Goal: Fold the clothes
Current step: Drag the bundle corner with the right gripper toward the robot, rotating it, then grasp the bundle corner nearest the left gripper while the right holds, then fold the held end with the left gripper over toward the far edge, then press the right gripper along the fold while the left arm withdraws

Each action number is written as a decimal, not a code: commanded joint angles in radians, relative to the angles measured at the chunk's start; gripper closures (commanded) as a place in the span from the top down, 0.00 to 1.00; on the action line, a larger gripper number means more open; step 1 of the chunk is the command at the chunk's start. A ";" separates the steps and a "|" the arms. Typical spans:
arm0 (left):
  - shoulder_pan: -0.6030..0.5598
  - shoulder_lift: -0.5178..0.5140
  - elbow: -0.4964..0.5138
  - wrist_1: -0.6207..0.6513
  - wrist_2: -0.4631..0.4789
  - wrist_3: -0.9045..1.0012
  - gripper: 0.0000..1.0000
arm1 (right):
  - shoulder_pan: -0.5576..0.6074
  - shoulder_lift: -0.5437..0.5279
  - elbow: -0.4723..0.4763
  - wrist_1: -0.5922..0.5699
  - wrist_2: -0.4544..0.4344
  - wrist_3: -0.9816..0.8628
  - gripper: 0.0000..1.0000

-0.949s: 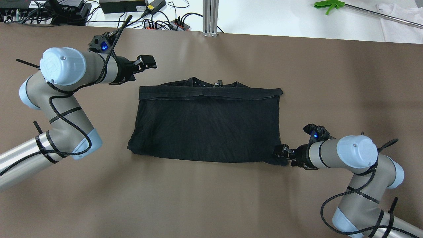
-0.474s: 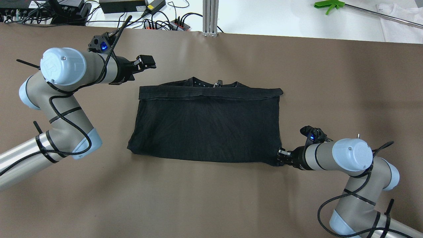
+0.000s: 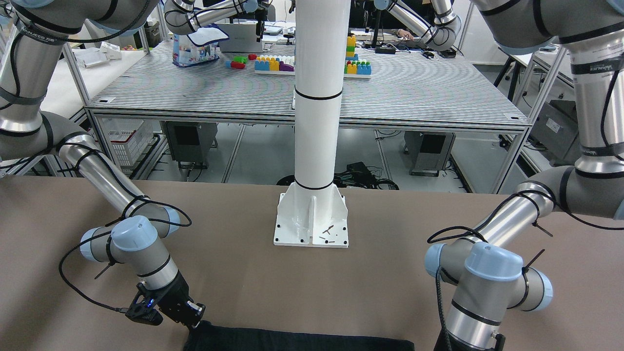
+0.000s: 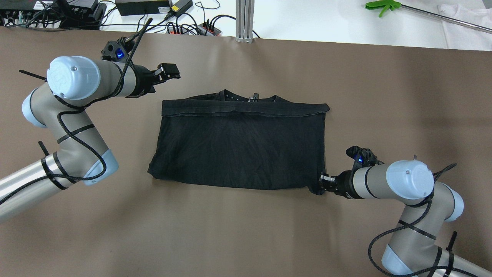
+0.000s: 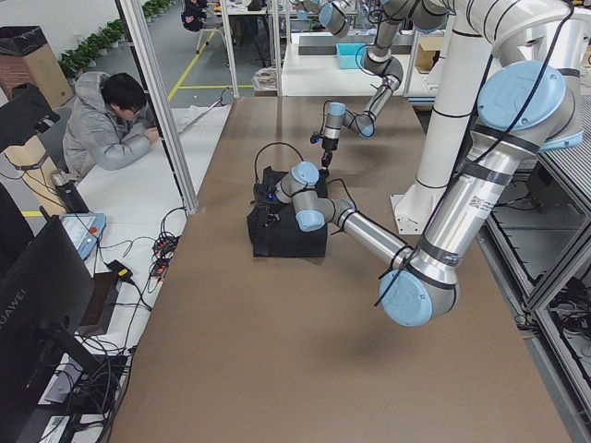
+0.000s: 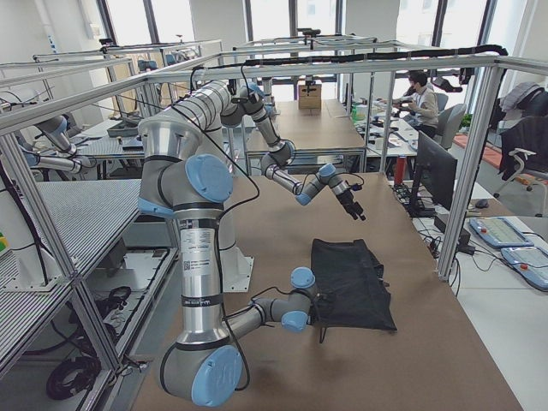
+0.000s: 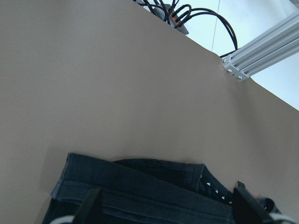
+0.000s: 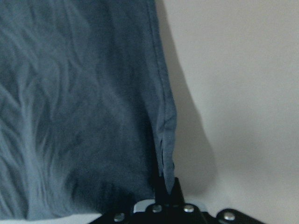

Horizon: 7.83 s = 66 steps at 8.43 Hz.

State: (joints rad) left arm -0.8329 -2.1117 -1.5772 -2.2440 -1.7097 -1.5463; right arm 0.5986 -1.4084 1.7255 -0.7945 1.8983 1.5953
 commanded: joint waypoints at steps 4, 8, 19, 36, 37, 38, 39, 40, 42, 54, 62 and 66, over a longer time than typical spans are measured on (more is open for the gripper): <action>-0.003 0.009 -0.001 0.000 0.004 0.000 1.00 | -0.186 -0.069 0.267 -0.011 0.085 0.040 0.00; -0.002 0.018 -0.001 -0.003 0.004 0.000 1.00 | -0.330 -0.066 0.350 -0.012 0.067 0.041 0.00; 0.208 0.290 -0.199 -0.037 0.070 -0.015 1.00 | -0.158 -0.018 0.278 -0.100 -0.152 0.022 0.95; 0.279 0.283 -0.116 -0.100 0.114 0.003 0.00 | -0.143 -0.004 0.240 -0.103 -0.188 -0.003 0.94; 0.229 0.227 -0.115 -0.038 0.087 0.040 0.00 | -0.143 -0.004 0.240 -0.103 -0.188 -0.003 0.94; 0.191 0.135 -0.074 0.039 0.085 0.046 0.00 | -0.143 -0.004 0.240 -0.103 -0.188 -0.003 0.94; 0.151 0.034 0.009 0.070 0.085 0.048 0.00 | -0.143 -0.004 0.240 -0.101 -0.188 -0.003 0.94; 0.115 -0.062 0.120 0.070 0.085 0.049 0.00 | -0.143 -0.006 0.240 -0.101 -0.188 -0.003 0.94; 0.066 -0.228 0.318 0.064 0.085 0.055 0.00 | -0.141 -0.006 0.241 -0.101 -0.188 -0.005 0.94; 0.040 -0.516 0.589 0.044 0.210 0.095 1.00 | -0.117 0.077 0.241 -0.219 -0.231 -0.102 0.94; -0.067 -0.005 0.008 0.043 -0.096 0.307 1.00 | -0.013 0.378 0.001 -0.413 -0.408 -0.463 0.94; -0.078 -0.002 0.003 0.044 -0.088 0.287 1.00 | -0.006 0.561 -0.303 -0.405 -0.452 -0.532 0.94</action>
State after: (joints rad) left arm -0.9041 -2.1168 -1.5714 -2.2001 -1.7990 -1.2567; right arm 0.5895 -0.9210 1.5474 -1.2032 1.4568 1.0829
